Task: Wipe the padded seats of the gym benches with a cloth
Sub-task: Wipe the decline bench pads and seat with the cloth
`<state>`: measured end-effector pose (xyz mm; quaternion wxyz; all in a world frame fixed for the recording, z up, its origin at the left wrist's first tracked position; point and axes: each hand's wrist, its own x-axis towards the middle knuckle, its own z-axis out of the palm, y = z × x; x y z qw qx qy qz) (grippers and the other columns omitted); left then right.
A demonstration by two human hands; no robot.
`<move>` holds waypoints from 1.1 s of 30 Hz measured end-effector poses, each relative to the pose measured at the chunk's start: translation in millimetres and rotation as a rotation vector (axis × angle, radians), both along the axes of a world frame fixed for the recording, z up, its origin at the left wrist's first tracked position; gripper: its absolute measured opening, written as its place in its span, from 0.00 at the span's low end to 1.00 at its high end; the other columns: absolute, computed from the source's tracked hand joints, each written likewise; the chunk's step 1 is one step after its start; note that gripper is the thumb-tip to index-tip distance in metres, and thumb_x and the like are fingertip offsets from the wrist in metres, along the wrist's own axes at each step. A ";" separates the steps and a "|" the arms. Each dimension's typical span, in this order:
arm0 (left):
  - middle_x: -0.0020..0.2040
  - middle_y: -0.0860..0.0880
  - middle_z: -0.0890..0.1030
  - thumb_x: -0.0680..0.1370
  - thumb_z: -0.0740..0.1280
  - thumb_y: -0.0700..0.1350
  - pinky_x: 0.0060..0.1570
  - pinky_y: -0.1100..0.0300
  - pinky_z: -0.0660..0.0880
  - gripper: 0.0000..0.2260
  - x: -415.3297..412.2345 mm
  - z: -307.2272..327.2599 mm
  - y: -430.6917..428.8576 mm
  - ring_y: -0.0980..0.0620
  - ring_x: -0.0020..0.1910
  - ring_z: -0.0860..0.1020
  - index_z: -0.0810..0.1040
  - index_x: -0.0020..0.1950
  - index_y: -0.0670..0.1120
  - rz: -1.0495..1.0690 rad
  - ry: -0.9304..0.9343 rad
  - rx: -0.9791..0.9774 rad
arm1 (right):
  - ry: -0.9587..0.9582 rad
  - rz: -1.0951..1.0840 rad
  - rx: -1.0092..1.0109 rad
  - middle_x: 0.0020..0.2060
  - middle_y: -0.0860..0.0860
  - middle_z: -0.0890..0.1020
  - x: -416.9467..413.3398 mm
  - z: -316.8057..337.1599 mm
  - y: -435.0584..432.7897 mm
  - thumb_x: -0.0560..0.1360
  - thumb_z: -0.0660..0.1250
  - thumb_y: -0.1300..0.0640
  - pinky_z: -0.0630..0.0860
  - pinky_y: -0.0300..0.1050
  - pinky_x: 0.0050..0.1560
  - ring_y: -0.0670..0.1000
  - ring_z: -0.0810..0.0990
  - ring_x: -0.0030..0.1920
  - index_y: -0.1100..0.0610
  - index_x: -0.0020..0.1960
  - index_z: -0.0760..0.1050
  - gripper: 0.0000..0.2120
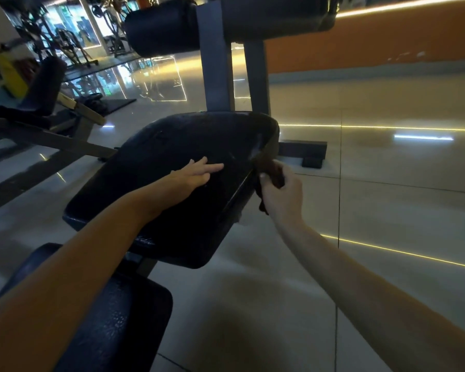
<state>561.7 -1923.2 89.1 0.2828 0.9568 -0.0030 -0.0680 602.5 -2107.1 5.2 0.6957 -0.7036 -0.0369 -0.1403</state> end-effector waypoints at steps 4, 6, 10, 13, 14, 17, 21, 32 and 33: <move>0.81 0.52 0.50 0.85 0.52 0.46 0.76 0.43 0.38 0.19 -2.6 -0.4 0.6 0.51 0.79 0.43 0.63 0.73 0.64 -0.008 0.010 -0.001 | 0.023 0.091 0.042 0.47 0.46 0.82 -31.7 -7.3 4.7 0.79 0.67 0.58 0.82 0.52 0.49 0.48 0.82 0.49 0.46 0.57 0.76 0.10; 0.81 0.52 0.49 0.85 0.52 0.46 0.76 0.43 0.38 0.19 -4.3 -1.1 0.2 0.51 0.79 0.43 0.63 0.74 0.63 -0.016 0.008 0.009 | -0.002 0.237 0.047 0.46 0.43 0.82 -57.5 -14.7 3.1 0.78 0.68 0.60 0.82 0.43 0.45 0.46 0.83 0.47 0.45 0.55 0.75 0.12; 0.81 0.50 0.49 0.85 0.52 0.45 0.76 0.43 0.37 0.19 -8.1 1.4 1.3 0.50 0.79 0.42 0.63 0.74 0.62 -0.041 0.009 0.015 | -0.028 0.407 0.035 0.42 0.44 0.83 -68.2 -16.1 -9.7 0.77 0.69 0.63 0.78 0.35 0.42 0.42 0.83 0.43 0.43 0.51 0.78 0.14; 0.81 0.51 0.50 0.85 0.53 0.44 0.76 0.43 0.39 0.19 -11.1 4.4 0.0 0.50 0.79 0.43 0.65 0.74 0.61 -0.035 0.025 -0.024 | 0.104 0.608 0.138 0.38 0.50 0.84 -68.7 -12.3 -18.4 0.73 0.70 0.59 0.79 0.46 0.38 0.51 0.83 0.39 0.52 0.53 0.80 0.09; 0.81 0.52 0.51 0.85 0.54 0.44 0.76 0.43 0.39 0.19 -12.3 5.7 -0.4 0.51 0.79 0.43 0.66 0.73 0.62 -0.032 0.027 -0.050 | 0.164 0.651 0.198 0.37 0.51 0.83 -66.9 -9.3 -20.4 0.71 0.70 0.58 0.78 0.45 0.36 0.51 0.82 0.37 0.54 0.52 0.79 0.10; 0.80 0.52 0.53 0.84 0.59 0.44 0.76 0.46 0.44 0.17 -18.3 9.9 -5.2 0.52 0.79 0.44 0.72 0.65 0.66 -0.005 0.023 -0.175 | 0.252 0.681 0.320 0.35 0.53 0.81 -59.0 8.0 -27.8 0.70 0.72 0.57 0.76 0.45 0.32 0.51 0.80 0.34 0.56 0.52 0.79 0.10; 0.80 0.53 0.56 0.81 0.63 0.45 0.76 0.48 0.51 0.16 -26.9 15.8 -15.0 0.51 0.79 0.51 0.74 0.62 0.67 -0.019 0.012 -0.194 | 0.292 0.709 0.401 0.36 0.52 0.81 -56.5 25.0 -29.6 0.71 0.66 0.54 0.77 0.47 0.35 0.50 0.80 0.35 0.55 0.52 0.79 0.12; 0.51 0.52 0.85 0.77 0.69 0.50 0.51 0.55 0.82 0.11 -53.2 25.4 -55.3 0.50 0.50 0.84 0.79 0.59 0.53 -0.096 -0.056 -0.494 | 0.274 0.851 0.603 0.35 0.52 0.84 -64.5 56.9 -44.9 0.83 0.48 0.54 0.79 0.40 0.33 0.48 0.83 0.34 0.57 0.42 0.84 0.27; 0.50 0.49 0.85 0.76 0.70 0.50 0.53 0.52 0.81 0.11 -53.6 27.8 -57.5 0.48 0.49 0.84 0.80 0.58 0.50 -0.071 -0.078 -0.509 | 0.269 0.846 0.597 0.37 0.53 0.84 -64.5 58.5 -44.3 0.83 0.48 0.52 0.79 0.41 0.35 0.49 0.83 0.36 0.55 0.42 0.86 0.28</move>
